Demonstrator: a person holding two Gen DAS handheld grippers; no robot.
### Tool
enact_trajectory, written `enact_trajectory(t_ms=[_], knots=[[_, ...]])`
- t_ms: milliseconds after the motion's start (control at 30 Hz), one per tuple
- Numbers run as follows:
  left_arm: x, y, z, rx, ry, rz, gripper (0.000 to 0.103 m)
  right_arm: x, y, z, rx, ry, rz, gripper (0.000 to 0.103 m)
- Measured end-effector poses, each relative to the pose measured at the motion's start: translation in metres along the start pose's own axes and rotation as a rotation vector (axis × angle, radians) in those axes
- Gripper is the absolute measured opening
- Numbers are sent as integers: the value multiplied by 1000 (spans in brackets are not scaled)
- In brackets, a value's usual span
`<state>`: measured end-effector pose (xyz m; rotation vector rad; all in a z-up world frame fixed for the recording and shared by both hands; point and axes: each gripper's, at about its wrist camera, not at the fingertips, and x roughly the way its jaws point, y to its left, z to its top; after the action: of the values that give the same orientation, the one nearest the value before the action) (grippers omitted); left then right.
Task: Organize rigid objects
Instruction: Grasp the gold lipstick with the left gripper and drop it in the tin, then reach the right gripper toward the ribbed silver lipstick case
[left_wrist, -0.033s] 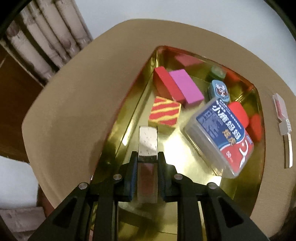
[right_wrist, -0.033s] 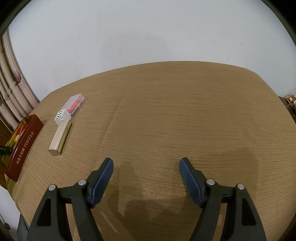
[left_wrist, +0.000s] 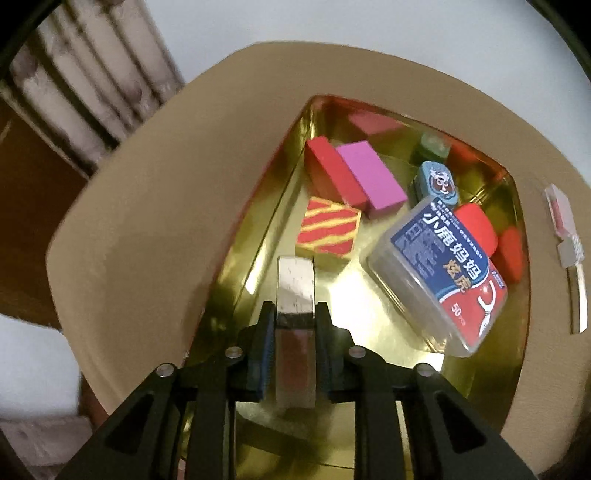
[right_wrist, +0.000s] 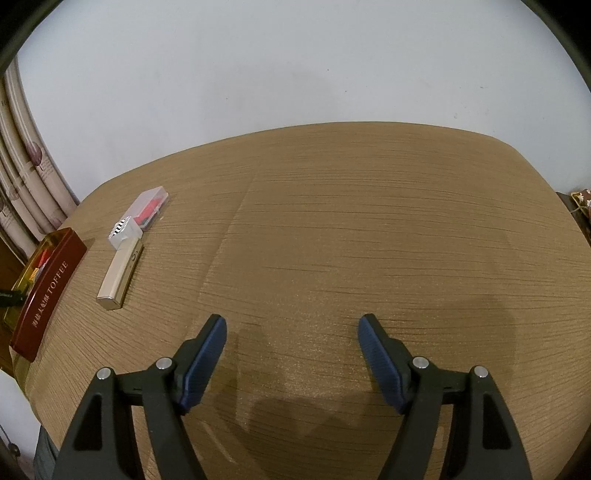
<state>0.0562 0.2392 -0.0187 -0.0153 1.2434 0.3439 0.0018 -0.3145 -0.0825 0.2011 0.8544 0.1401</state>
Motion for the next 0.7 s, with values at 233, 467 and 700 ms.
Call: enact_trajectory(t_ms=[233,467,700], knots=[[-55,-6,-18,16,-163,-4,64,1,0,-1,0,0,1,76],[-119,-13,-74,8,-260,-170,75,7,7,2,-38,17,-26,81],[-133,-28,-162,-13,-253,-282,78,8,50,7,-71,75,-3,81]])
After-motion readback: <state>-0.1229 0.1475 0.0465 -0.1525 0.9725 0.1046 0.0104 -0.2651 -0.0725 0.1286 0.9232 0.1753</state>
